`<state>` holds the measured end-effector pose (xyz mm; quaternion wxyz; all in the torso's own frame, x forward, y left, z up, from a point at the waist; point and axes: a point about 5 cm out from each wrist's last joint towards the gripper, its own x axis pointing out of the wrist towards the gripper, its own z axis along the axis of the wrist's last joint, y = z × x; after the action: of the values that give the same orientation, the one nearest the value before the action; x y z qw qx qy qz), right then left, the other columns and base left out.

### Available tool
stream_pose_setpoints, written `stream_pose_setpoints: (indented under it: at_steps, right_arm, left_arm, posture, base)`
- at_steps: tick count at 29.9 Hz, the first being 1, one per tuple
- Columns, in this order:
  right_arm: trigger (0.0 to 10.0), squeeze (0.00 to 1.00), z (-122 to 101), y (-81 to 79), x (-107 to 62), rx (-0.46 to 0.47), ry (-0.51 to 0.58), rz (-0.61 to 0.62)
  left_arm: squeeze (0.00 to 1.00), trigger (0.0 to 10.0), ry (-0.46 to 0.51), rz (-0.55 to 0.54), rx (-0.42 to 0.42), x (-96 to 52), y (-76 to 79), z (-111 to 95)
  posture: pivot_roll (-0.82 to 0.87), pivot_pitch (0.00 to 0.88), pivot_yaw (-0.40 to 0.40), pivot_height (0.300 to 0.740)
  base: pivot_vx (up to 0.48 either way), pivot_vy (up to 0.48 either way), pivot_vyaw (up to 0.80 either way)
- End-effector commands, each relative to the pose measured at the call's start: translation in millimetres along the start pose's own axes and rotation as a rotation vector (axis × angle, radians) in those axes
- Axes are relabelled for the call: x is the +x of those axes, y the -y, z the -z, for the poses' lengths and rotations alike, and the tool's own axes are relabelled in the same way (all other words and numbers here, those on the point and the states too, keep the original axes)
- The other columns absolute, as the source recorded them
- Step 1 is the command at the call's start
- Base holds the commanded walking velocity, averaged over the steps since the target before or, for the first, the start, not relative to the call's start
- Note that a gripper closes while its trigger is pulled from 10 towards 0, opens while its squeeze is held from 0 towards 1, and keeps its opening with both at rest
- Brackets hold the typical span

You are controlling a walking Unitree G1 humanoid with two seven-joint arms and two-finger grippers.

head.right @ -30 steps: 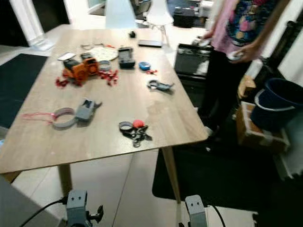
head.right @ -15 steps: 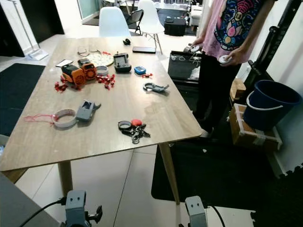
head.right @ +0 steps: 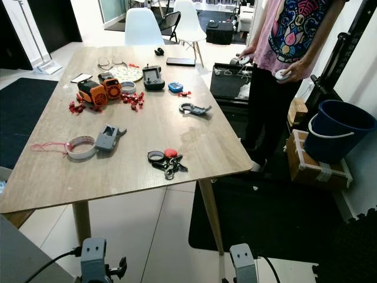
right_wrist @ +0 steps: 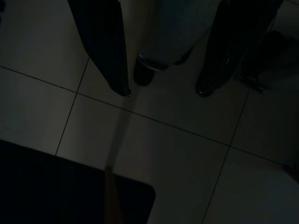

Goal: Hang keys on a hook

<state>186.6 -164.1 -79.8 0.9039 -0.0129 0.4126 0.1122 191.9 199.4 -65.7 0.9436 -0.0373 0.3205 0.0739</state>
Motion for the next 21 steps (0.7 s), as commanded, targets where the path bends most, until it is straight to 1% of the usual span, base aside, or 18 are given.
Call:
stream_pose_setpoints:
  at_steps: [1, 11, 21]
  right_arm:
    - [10.0, 0.0, 1.7, 2.2, -0.6, -0.004, -0.017, 0.004]
    - [10.0, 0.0, 1.3, 4.7, -0.8, -0.004, -0.023, 0.01]
    - [10.0, 0.0, 1.3, 6.1, -0.9, -0.011, -0.031, 0.012]
  left_arm:
    - [0.0, 10.0, -0.015, -0.008, 0.006, -2.3, -2.2, 5.4]
    - [0.0, 10.0, -0.022, -0.004, -0.004, -0.4, 2.1, 4.3]
    - [0.0, 10.0, -0.028, -0.012, -0.018, 0.0, 4.1, 5.0]
  posture:
    - [0.08, 0.034, -0.049, 0.74]
    - [0.08, 0.001, -0.069, 0.74]
    - [0.08, 0.0, -0.079, 0.74]
  base:
    - [0.0, 0.0, 0.0]
    - [0.0, 0.0, 0.0]
    - [0.0, 0.0, 0.0]
